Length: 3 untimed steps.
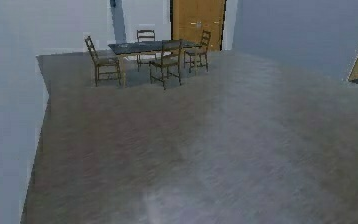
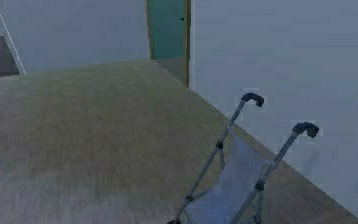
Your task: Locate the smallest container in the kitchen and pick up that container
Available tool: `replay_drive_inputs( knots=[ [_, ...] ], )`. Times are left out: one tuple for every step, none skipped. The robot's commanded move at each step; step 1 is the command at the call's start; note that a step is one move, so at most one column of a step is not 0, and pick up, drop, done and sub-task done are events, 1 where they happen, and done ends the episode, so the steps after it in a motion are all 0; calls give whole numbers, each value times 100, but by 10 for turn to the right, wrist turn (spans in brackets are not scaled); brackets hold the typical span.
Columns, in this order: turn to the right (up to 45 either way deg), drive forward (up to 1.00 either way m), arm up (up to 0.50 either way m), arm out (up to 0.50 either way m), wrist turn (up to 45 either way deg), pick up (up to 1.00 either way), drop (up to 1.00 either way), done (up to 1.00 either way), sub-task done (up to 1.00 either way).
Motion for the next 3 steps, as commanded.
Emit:
replay_drive_inputs(
  knots=[
    [0,5,0,0,0,0,0,0,0],
    [0,35,0,0,0,0,0,0,0],
    [450,0,0,0,0,0,0,0,0]
  ],
)
